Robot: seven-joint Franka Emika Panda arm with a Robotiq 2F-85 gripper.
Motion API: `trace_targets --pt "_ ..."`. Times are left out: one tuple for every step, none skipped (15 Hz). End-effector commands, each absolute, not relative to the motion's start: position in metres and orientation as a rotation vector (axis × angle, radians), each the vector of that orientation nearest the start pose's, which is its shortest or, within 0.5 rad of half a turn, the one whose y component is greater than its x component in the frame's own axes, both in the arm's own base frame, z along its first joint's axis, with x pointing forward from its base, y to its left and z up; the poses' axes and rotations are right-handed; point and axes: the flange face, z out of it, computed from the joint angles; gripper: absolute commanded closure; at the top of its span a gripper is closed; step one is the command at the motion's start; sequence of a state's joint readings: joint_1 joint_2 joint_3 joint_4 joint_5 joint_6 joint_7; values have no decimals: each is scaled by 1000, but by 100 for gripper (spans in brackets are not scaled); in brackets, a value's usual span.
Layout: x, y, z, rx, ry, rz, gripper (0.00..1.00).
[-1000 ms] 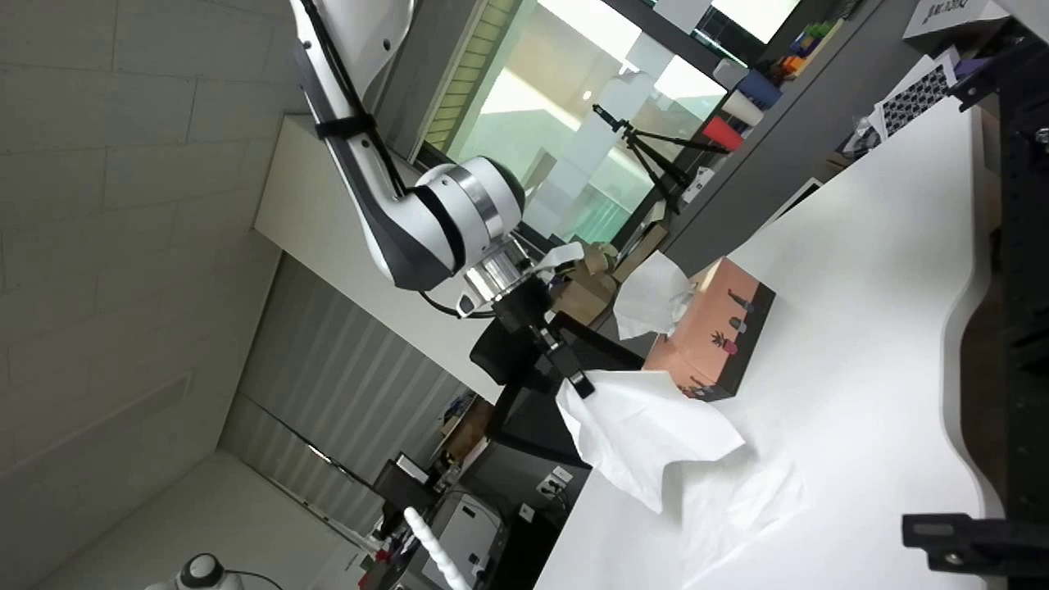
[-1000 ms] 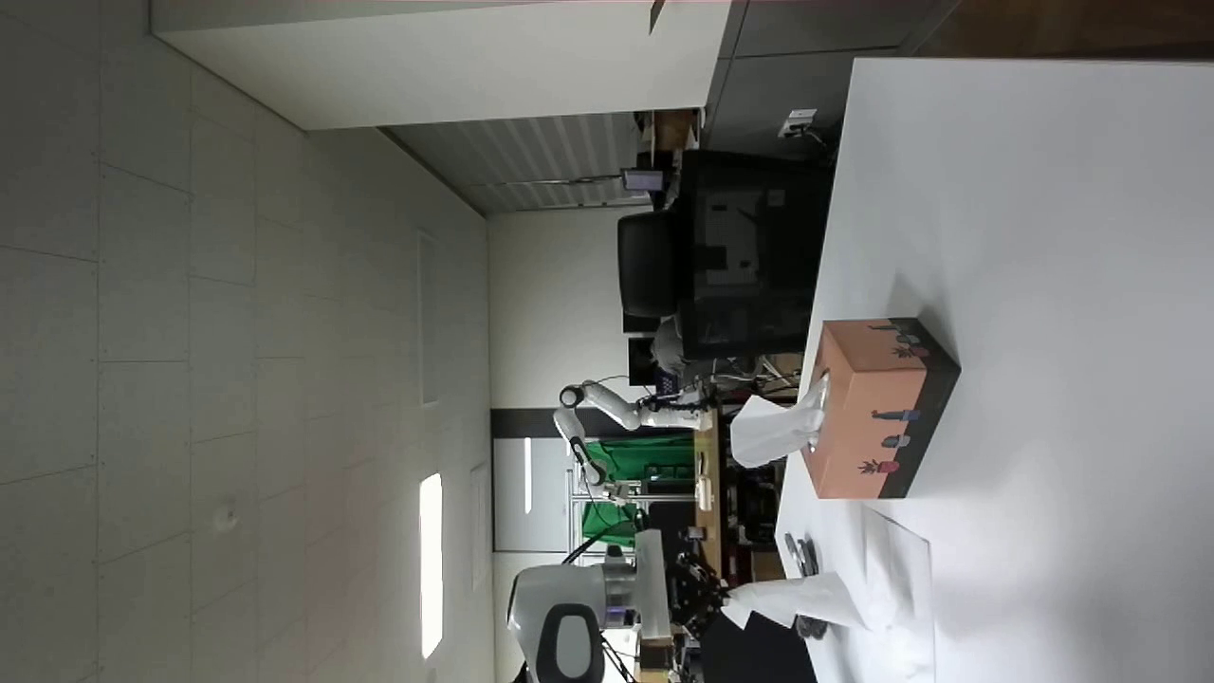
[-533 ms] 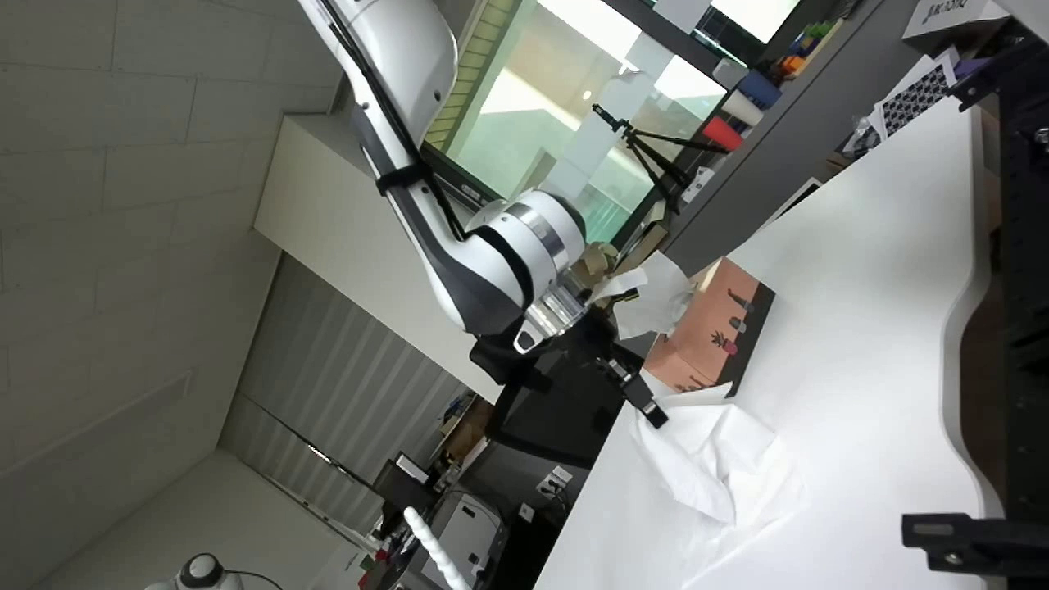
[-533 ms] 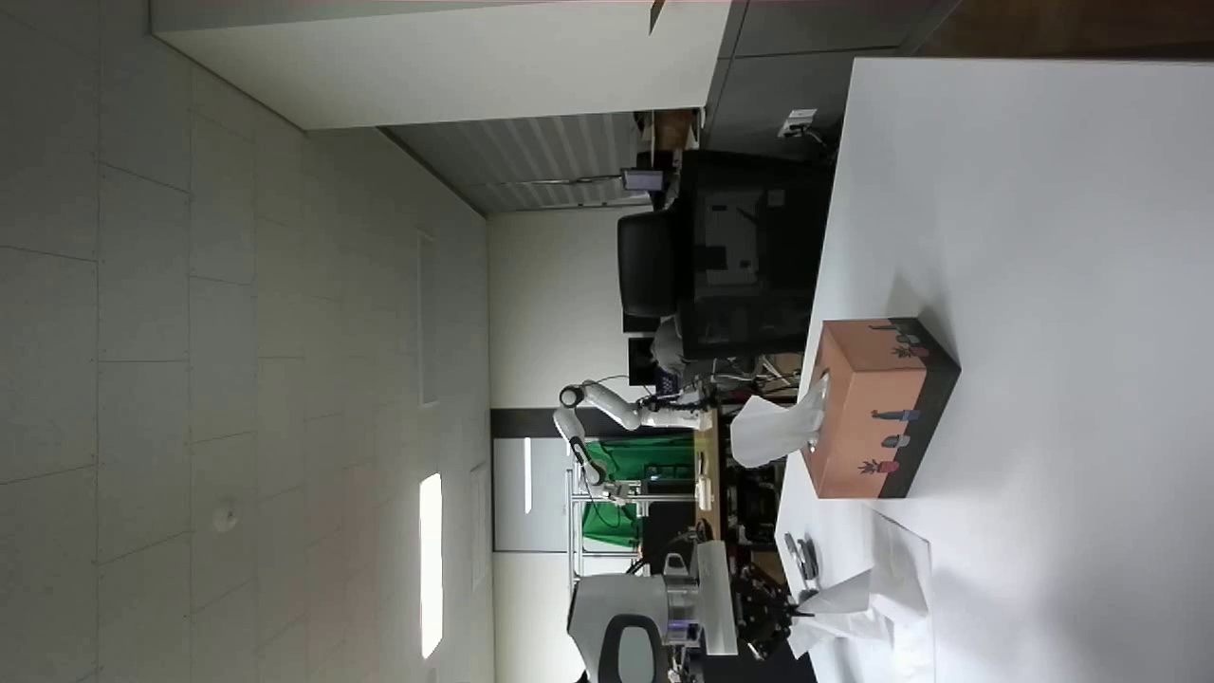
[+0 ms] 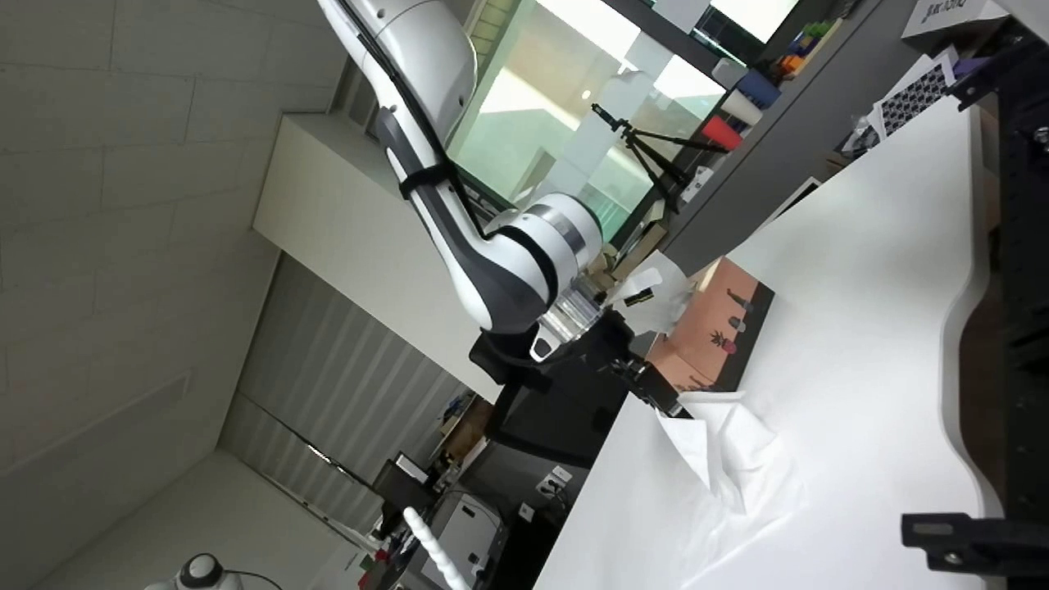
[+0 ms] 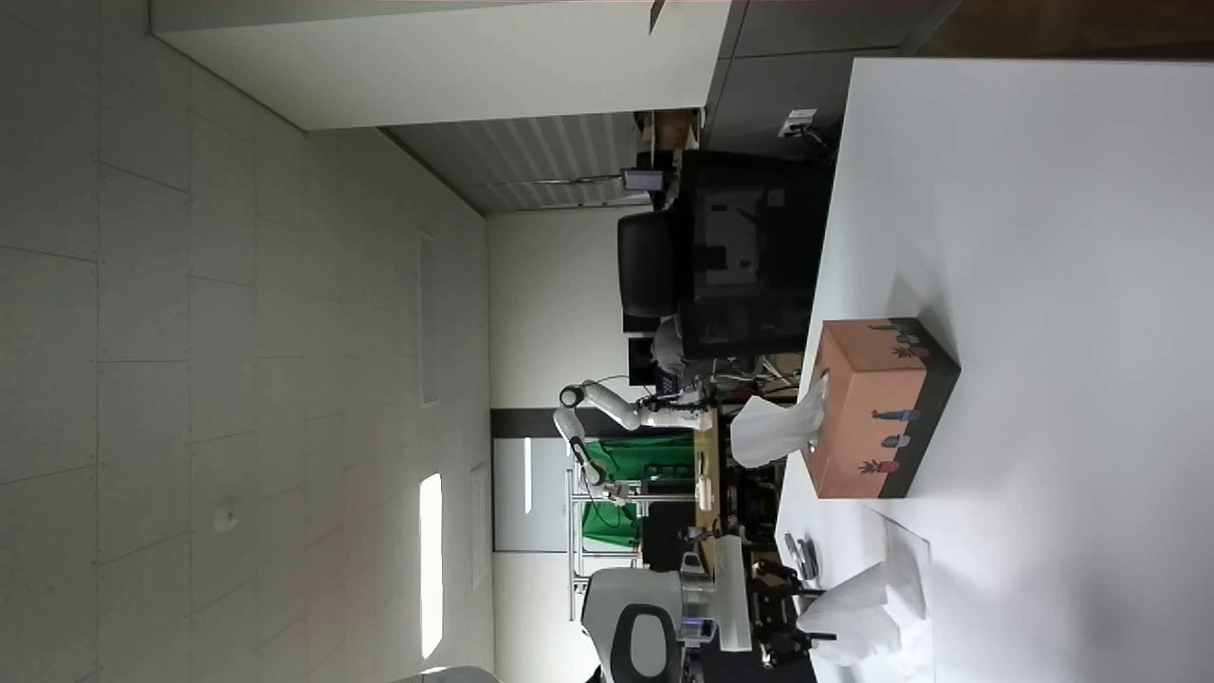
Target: Pull out one tissue square from the box and place it on the table
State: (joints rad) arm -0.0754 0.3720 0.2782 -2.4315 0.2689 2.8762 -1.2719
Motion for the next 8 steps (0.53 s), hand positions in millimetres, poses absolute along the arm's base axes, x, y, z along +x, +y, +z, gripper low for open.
trace_targets --pt "485 93 210 -2510 -1707 -250 13" --pt "486 94 221 -2520 -1728 -272 7" --pt "487 94 232 -2525 -1746 -291 1" --pt "488 95 241 -2525 -1758 -308 0" --pt "488 96 249 -2525 -1768 -320 0" --pt "488 97 256 -2522 -1778 -327 0" --pt "487 98 261 -2518 -1785 -318 0" --pt "487 99 264 -2510 -1791 -306 0"
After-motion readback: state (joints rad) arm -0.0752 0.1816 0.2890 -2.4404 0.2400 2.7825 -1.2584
